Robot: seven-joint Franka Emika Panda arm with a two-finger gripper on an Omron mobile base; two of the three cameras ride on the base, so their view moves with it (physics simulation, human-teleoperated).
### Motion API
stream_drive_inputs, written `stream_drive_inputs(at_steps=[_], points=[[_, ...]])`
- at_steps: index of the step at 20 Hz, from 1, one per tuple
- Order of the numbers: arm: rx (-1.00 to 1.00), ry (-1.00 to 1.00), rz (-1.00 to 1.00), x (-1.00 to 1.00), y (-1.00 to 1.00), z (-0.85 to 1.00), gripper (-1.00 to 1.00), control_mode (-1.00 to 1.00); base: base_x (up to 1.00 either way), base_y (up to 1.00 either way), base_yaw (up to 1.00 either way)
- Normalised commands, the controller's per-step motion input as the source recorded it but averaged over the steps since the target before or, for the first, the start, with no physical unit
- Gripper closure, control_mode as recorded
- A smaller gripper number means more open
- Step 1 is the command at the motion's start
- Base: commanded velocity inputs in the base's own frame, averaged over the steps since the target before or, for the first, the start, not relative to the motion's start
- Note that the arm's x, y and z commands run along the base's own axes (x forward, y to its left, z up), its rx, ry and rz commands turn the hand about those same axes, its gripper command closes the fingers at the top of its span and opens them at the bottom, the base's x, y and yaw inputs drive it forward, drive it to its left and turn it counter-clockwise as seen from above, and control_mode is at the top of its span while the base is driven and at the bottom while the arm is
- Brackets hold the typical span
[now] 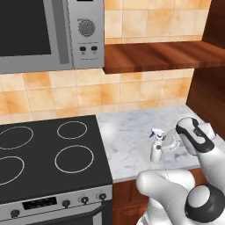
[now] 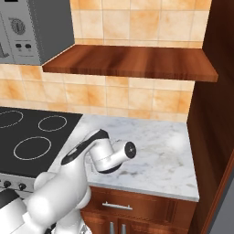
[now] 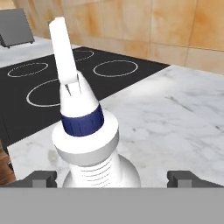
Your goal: Move the cutting board and knife to the sink. Then move spray from the shelves to the counter.
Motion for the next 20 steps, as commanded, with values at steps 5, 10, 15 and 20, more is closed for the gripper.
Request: stream_drive_inputs(at_steps=[5,10,15,20], points=[[0.03,0.00,0.00,-0.06,-0.05,0.02,-1.00,-1.00,0.00,0.00,0.00],[0.01,0.01,0.00,-0.17,-0.06,0.06,-1.00,-1.00,0.00,0.00,0.00],[-0.02,0.07,-0.11,-0.27,-0.01,0.32,-1.00,-1.00,0.00,0.00,0.00],[-0.03,0.18,-0.25,-0.37,0.01,0.24,-1.00,-1.00,0.00,0.00,0.00]])
